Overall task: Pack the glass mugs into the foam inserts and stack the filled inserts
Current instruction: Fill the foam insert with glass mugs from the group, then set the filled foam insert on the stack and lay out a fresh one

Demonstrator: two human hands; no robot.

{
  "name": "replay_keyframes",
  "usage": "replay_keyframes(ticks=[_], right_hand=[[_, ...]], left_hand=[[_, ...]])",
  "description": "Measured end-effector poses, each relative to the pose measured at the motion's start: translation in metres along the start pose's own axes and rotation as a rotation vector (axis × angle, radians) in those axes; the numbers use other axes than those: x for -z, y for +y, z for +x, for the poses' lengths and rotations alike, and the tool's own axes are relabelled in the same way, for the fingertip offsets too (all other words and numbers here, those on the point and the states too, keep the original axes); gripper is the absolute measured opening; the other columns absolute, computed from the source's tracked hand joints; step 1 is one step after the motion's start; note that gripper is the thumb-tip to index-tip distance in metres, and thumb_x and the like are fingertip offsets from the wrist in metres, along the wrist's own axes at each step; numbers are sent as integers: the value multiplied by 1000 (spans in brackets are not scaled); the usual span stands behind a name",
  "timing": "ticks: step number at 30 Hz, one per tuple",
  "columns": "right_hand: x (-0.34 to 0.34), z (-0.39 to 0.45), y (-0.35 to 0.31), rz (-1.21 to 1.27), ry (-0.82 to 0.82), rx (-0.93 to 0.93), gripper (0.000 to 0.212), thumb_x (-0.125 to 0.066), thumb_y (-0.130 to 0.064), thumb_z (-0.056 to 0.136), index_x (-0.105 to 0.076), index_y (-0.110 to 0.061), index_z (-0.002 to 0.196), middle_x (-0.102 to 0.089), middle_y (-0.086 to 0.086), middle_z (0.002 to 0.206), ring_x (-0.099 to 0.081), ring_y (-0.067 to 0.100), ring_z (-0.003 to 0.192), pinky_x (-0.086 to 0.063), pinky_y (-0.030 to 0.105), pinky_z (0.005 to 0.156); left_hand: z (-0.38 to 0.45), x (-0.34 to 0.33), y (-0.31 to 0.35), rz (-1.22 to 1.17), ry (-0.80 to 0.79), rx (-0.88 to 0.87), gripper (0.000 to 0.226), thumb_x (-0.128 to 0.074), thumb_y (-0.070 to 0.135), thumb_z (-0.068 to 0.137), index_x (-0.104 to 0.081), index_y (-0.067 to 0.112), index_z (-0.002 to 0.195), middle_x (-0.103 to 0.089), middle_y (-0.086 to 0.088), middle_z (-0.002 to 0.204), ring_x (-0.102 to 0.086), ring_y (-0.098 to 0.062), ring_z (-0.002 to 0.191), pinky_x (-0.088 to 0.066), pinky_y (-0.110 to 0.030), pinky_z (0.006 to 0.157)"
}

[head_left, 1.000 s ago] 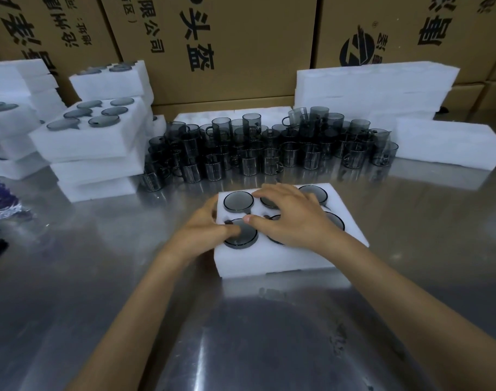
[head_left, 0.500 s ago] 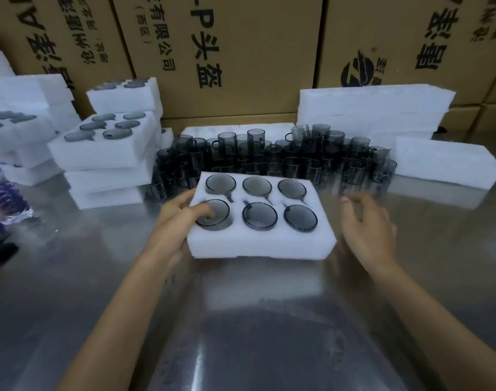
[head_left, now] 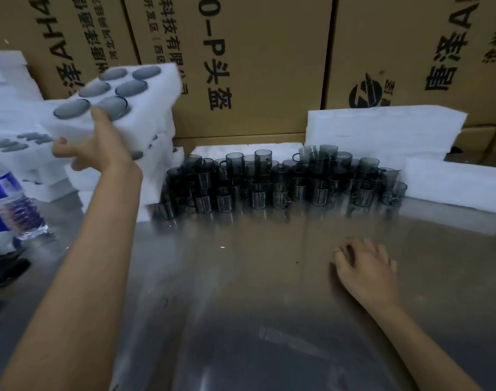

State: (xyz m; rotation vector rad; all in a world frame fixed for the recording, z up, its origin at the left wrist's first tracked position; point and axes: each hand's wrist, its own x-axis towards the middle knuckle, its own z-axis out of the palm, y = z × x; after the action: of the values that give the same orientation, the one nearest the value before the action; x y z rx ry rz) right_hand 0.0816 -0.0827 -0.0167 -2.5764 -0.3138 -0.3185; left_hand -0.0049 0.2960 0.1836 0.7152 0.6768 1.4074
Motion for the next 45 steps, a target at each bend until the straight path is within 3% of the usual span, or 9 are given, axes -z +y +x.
replay_keyframes(ticks=[5, 11, 16, 21, 25, 33, 39, 42, 45], right_hand=[[1, 0, 0, 18, -6, -1, 28, -50, -35, 97, -63, -21, 118, -58, 1, 126, -42, 27, 120, -30, 41, 99], [2, 0, 0, 34, -11, 21, 25, -50, -36, 97, -65, -23, 113, -58, -2, 124, -43, 24, 117, -29, 41, 100], [2, -1, 1, 26, -6, 22, 24, -50, -35, 97, -65, -23, 112, -58, -3, 124, -44, 24, 116, -30, 40, 98], [0, -1, 3, 38, 0, 32, 23, -50, -35, 97, -65, -24, 110, -59, -4, 121, -43, 23, 115, -29, 38, 96], [-2, -1, 5, 45, 4, 37, 21, -51, -34, 96, -65, -25, 108, -58, -5, 119, -42, 22, 113, -28, 37, 94], [-2, 1, 5, 54, -2, 49, 22, -49, -35, 97, -64, -25, 109, -57, -7, 119, -41, 20, 113, -25, 35, 93], [0, -1, 4, 79, -1, 46, 20, -50, -35, 97, -65, -26, 107, -57, -7, 119, -41, 20, 115, -25, 35, 93], [0, -1, 4, 94, -4, 39, 20, -51, -34, 96, -65, -26, 108, -57, -7, 119, -40, 20, 116, -25, 34, 93], [2, 7, 5, 98, -30, 7, 25, -51, -34, 95, -63, -25, 115, -57, -4, 121, -41, 22, 119, -26, 36, 95]], left_hand=[[31, -2, -11, 309, 140, -28, 98, -75, 47, 77, -12, 26, 149, -14, -8, 151, -40, -27, 129, -44, -31, 104], [33, 18, -37, 504, 71, -132, 103, -72, 53, 82, -12, 14, 156, -19, -12, 151, -35, -26, 138, -37, -23, 105], [13, 24, -51, 514, -10, -195, 110, -75, 49, 80, -7, 14, 159, -17, -12, 153, -25, -28, 143, -32, -29, 112], [6, 25, -72, 665, -122, -311, 100, -71, 33, 90, -2, 9, 159, 3, -16, 165, -8, -32, 152, -19, -35, 120], [27, 22, -70, 749, -129, -318, 93, -63, 29, 95, 1, 7, 158, 3, -16, 166, 0, -26, 154, -1, -40, 124], [-2, 35, -83, 859, -173, -325, 97, -64, 21, 91, 5, 5, 158, 11, -20, 164, 7, -35, 153, -8, -41, 124], [-127, 52, -144, 838, -473, -428, 85, -60, 4, 89, -10, 3, 157, 8, -20, 165, 7, -32, 153, -3, -40, 125], [-188, 60, -179, 934, -740, -447, 85, -62, 6, 89, -14, 16, 159, 14, -5, 166, 14, -21, 153, -2, -34, 123], [-225, 52, -201, 961, -1041, -408, 71, -58, 7, 91, -28, 20, 154, 6, 0, 168, 9, -16, 153, -5, -31, 122]])
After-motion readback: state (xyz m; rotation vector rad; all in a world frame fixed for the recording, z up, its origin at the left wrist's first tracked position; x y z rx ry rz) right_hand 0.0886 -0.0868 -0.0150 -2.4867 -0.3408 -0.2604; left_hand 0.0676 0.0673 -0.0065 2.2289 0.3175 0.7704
